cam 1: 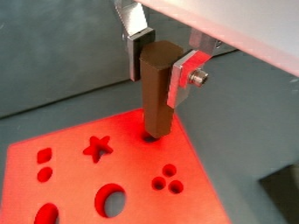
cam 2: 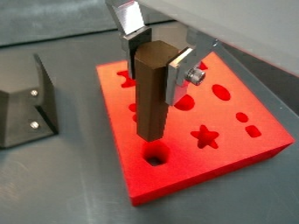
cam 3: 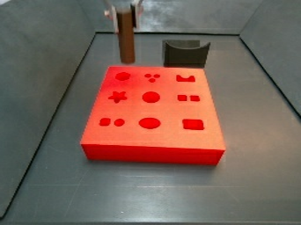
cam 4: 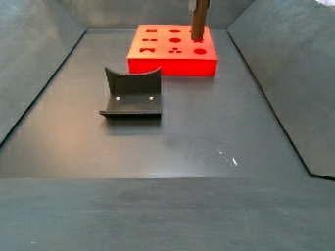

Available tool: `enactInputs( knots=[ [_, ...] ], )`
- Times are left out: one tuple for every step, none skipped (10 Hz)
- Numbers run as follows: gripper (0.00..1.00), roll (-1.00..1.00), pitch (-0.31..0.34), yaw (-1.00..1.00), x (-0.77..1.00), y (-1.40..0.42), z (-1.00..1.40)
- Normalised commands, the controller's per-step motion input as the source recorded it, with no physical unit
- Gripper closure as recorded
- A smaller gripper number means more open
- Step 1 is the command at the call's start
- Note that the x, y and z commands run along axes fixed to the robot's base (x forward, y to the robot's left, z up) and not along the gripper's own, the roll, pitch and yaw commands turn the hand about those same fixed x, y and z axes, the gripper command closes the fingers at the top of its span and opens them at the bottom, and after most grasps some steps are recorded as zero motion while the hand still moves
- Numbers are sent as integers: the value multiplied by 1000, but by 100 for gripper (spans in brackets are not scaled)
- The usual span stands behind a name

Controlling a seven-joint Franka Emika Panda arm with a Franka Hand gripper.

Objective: Insert the hexagon object.

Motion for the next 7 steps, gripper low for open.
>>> enactInputs(
  knots=[
    [100,134,-37,66,20,-106,-460],
    [100,139,0,0,0,0,-520],
    [100,70,0,0,-3,0,-277],
    [100,46,0,0,0,-66,-191],
    [100,43,0,-3,-43,0,-206],
    [100,27,0,-80,-366,3,-120],
    [100,0,0,0,-226,0,-51]
  ],
)
